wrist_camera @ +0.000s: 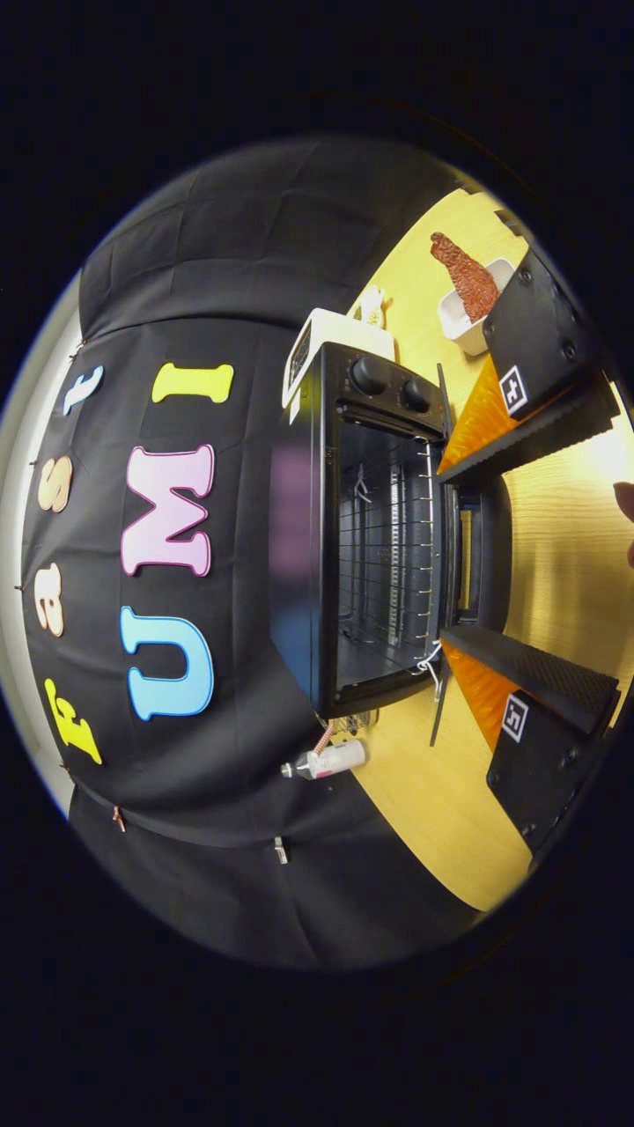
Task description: Open the toaster oven, put the food inside, and close the toaster oven door.
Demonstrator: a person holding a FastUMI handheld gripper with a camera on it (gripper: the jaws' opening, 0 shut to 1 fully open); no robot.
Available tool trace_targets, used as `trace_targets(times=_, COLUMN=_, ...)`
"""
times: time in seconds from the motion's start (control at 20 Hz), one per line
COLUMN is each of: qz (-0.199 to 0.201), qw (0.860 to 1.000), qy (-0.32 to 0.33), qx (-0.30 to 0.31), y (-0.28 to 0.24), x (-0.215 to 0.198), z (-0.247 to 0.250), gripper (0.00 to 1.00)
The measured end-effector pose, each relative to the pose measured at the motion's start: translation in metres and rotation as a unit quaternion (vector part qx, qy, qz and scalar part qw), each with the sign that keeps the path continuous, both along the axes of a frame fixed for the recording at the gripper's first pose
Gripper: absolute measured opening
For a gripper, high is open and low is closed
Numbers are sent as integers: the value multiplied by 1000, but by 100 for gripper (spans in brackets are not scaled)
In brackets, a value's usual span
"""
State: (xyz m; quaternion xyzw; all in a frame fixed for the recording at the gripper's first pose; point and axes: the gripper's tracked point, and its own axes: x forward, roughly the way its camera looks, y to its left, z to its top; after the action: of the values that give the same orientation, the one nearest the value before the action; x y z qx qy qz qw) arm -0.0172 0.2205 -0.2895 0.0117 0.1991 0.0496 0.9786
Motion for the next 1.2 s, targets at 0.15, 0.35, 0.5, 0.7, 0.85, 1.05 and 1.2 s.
trace_targets(times=0.15, qz=3, qw=1000, qy=15, qx=-6, y=0, x=-12, z=-12, gripper=98)
trace_targets(times=0.35, qz=14, qw=999, qy=44, qx=-16, y=2, x=-26, z=-32, gripper=98)
trace_targets(times=0.5, qz=11, qw=996, qy=82, qx=-21, y=-5, x=-36, z=-56, gripper=98)
trace_targets(times=0.7, qz=10, qw=991, qy=135, qx=-24, y=-13, x=-48, z=-84, gripper=98)
trace_targets(times=0.85, qz=17, qw=991, qy=133, qx=-21, y=-16, x=-51, z=-75, gripper=98)
trace_targets(times=1.05, qz=41, qw=994, qy=96, qx=-26, y=-27, x=-50, z=-39, gripper=98)
trace_targets(times=1.2, qz=46, qw=996, qy=72, qx=-8, y=-46, x=-49, z=-10, gripper=98)
